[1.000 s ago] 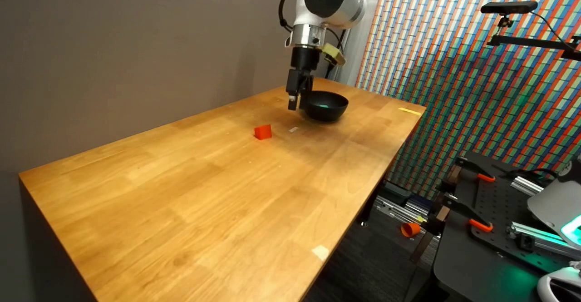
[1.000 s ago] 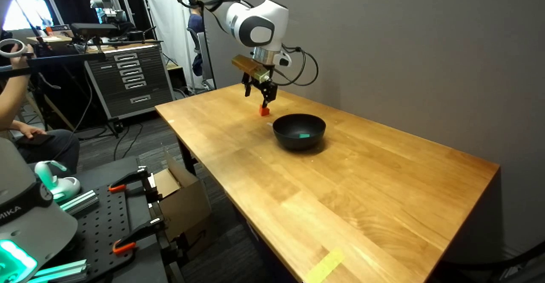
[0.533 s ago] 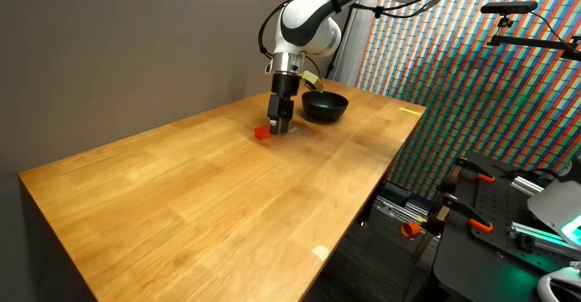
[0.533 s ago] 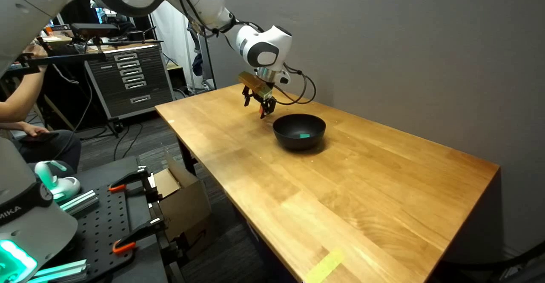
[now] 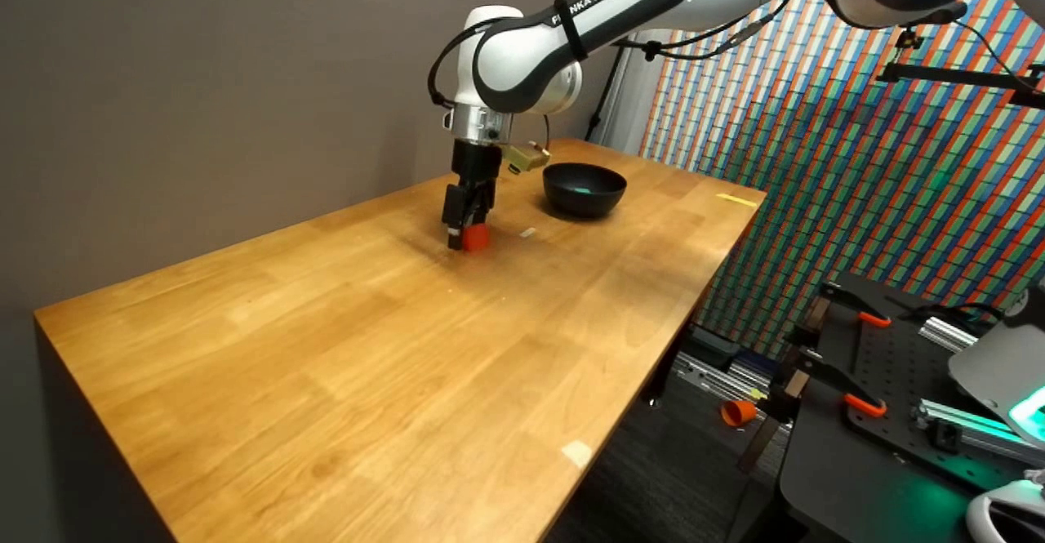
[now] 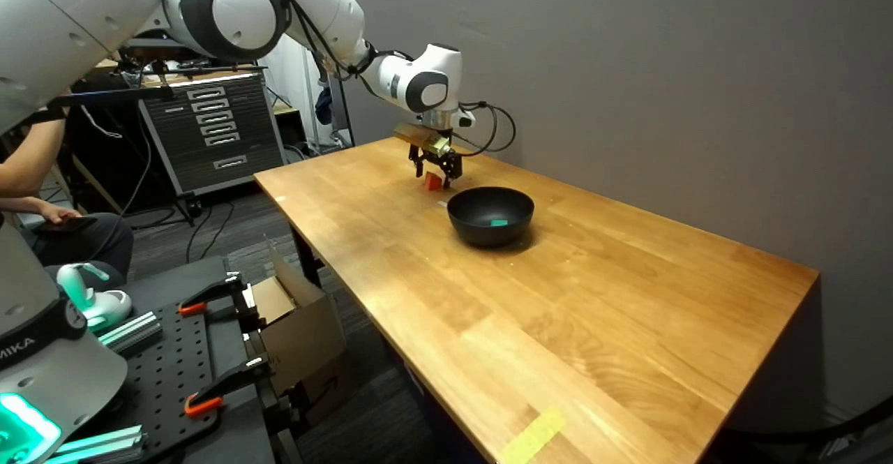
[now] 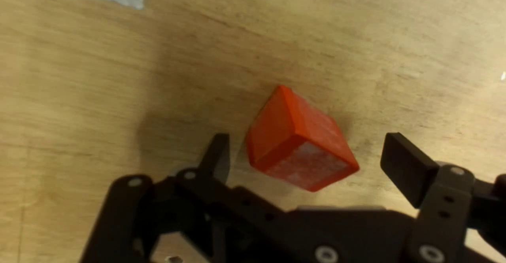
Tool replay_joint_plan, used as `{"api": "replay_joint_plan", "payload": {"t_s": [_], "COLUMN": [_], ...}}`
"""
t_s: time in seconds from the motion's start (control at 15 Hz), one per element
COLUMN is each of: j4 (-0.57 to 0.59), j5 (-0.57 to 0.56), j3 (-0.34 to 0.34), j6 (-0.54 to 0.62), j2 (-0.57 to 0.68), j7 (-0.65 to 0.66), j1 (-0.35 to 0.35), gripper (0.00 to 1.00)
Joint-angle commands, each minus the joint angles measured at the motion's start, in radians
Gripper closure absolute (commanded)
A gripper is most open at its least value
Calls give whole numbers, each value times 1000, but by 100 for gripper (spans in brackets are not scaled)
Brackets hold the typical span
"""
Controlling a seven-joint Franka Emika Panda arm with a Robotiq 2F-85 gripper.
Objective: Put the green and orange blocks in the bowl
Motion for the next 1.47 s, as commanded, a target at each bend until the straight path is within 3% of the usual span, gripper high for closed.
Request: {"api": "replay_joint_plan", "payload": {"t_s": [0.0, 0.07, 0.13, 0.2, 0.27, 0.33, 0.47, 0.6, 0.67, 0.87, 1.27, 1.4], "j4": [97, 104, 109, 114, 119, 123, 133, 142, 147, 136, 84, 87], "j5": [-63, -74, -84, -89, -87, -95, -102, -116, -122, -161, -288, -327], "j3": [-44, -53, -61, -67, -68, -78, -87, -95, -100, -136, -276, -289], "j6": [-4, -25, -55, -75, -94, -112, -147, -180, -196, -230, -222, -236], "j2": [59, 60, 60, 59, 58, 59, 59, 54, 51, 26, -54, -75], "j7": [82, 105, 127, 146, 160, 177, 206, 233, 246, 288, 388, 420], "j1": [49, 57, 61, 64, 65, 71, 80, 89, 92, 100, 113, 104], "gripper": [26, 32, 31, 11, 9, 53, 51, 66, 69, 70, 70, 70]}}
